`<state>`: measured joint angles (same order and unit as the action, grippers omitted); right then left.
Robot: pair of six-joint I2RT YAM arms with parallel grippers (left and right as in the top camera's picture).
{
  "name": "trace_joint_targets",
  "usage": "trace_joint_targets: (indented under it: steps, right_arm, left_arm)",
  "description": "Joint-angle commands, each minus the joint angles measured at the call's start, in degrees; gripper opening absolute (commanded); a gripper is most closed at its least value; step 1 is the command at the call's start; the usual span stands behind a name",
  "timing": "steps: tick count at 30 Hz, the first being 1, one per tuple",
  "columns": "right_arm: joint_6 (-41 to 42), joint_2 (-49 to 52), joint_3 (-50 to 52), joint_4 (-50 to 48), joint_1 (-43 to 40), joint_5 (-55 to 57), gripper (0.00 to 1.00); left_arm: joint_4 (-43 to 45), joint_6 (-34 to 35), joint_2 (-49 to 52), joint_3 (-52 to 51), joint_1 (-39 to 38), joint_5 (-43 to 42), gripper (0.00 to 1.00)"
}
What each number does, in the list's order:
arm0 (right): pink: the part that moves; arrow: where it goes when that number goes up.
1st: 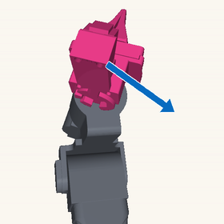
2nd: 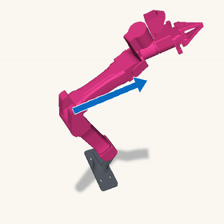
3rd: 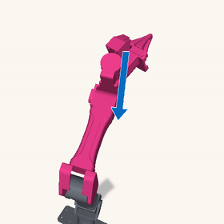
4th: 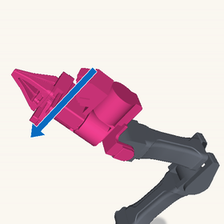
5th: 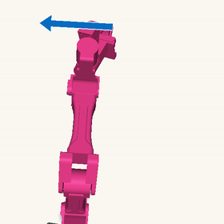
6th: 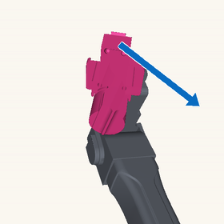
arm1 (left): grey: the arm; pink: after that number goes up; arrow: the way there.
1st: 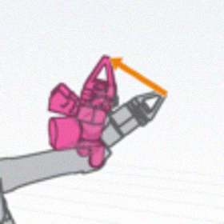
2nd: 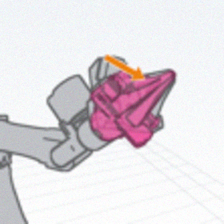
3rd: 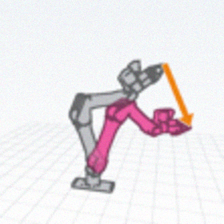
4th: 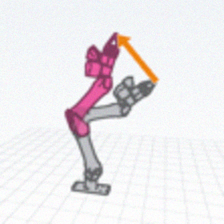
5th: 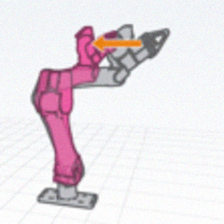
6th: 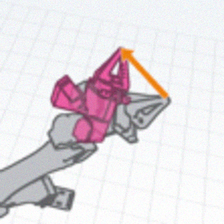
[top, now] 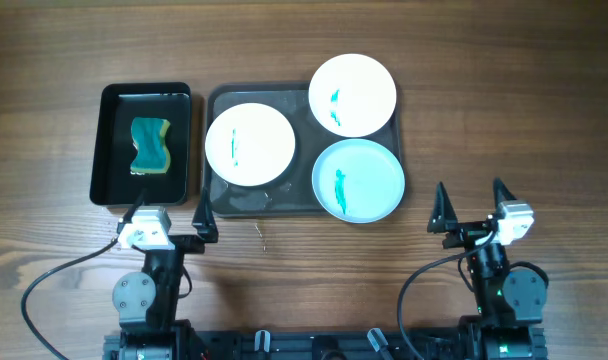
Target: Clean dirty plates on tray and stack at the side
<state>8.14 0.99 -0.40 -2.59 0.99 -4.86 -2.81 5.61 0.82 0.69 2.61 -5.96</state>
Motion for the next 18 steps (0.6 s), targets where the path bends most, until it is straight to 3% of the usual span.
trace_joint_targets:
  steps: [1,10,18]
  right_arm:
    - [2.3,-0.2,-1.4,-2.3,0.3,-1.9,1.0]
    - [2.4,9.7,-14.4,1.6,0.3,-9.2,1.0]
    - [0.4,31.4,-38.4,18.8,0.3,-15.4,1.0]
  left_arm:
    - [-1.6,4.0,1.9,3.7,-0.2,-3.2,1.0]
    - [-13.9,4.0,18.7,24.1,-0.2,-3.2,1.0]
    - [-32.3,4.0,39.1,50.2,-0.2,-3.2,1.0]
